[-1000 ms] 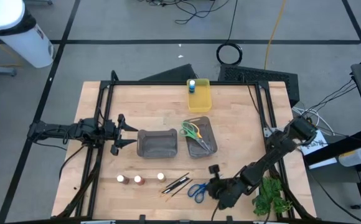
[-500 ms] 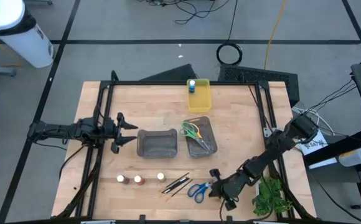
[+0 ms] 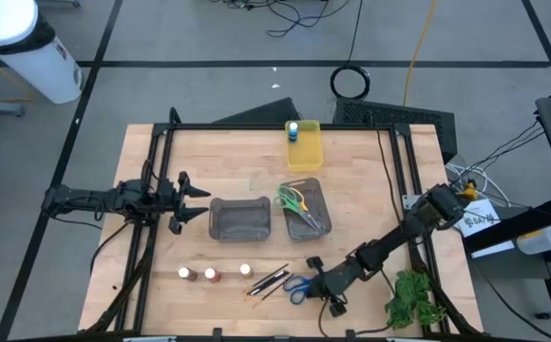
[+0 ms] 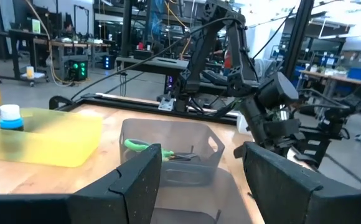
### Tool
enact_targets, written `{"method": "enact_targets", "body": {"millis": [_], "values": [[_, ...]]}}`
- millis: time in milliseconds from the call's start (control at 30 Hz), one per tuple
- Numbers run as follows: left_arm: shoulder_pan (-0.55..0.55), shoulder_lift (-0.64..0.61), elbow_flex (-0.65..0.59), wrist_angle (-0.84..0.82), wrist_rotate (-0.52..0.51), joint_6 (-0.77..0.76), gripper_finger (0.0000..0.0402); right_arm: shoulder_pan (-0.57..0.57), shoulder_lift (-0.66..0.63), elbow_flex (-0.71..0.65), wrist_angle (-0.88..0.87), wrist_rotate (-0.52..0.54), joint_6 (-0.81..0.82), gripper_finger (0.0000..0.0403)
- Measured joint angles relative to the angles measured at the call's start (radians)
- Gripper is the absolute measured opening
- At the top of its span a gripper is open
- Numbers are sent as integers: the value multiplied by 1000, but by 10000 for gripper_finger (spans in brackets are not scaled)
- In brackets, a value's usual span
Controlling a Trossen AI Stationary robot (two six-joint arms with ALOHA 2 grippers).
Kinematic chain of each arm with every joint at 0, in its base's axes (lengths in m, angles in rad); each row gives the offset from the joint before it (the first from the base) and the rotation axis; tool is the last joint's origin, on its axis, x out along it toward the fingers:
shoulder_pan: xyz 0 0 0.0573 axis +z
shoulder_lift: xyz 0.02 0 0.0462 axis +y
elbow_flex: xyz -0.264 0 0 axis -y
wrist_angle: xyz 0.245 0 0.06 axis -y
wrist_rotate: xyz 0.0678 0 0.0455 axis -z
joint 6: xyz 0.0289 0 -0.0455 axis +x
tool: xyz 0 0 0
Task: Pick & Place Paint Supplies
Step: Put the blue scissors into the right bin
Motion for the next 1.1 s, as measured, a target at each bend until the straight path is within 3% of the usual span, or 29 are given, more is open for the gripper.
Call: {"method": "enact_targets", "body": {"millis": [133,433,733,900,1000,1100], "values": [[0,0,0,1,-11,35,237,-18,0,0,42,53,0,2],[0,0,0,11,-13,23,237,-18,-87,0,4,27,-50,1],[-9,36,0,218,85,-88,237,-1,-162,-1,-164,32,-45,1],[-74,146,0,355,129,-135,237,-11,-163,-1,-179,33,-47,1],[-140,266,0,495,69,-138,237,-17,-163,-1,-219,32,-45,1],[-208,427,0,735,14,-142,237,-18,-183,-1,-252,32,-39,1]]}}
